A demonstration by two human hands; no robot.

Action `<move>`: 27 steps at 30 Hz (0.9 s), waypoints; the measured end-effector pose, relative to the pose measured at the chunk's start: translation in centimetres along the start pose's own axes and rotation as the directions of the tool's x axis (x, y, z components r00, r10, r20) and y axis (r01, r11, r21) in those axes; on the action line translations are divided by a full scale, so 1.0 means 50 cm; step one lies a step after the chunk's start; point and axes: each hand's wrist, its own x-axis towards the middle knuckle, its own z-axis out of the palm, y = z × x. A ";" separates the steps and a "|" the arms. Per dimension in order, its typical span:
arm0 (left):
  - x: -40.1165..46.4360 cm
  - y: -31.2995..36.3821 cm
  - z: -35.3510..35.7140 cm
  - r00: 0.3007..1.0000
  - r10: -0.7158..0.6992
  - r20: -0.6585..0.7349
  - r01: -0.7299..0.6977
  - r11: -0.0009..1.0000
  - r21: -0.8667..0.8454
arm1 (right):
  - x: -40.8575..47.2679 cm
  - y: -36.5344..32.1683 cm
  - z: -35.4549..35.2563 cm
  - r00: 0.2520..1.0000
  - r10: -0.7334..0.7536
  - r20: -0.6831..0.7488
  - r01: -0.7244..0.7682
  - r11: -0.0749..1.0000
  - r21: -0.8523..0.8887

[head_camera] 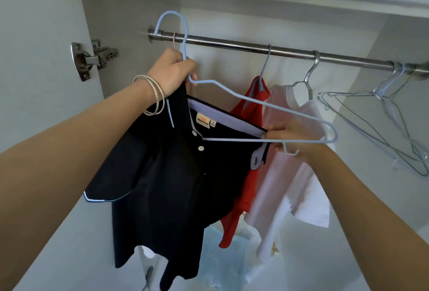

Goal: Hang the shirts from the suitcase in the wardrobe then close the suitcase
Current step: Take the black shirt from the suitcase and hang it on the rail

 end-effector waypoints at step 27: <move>0.052 -0.005 0.033 0.994 0.057 0.098 -0.075 0.979 0.188 | -0.015 0.026 -0.170 0.987 0.124 -0.098 -0.092 0.955 0.284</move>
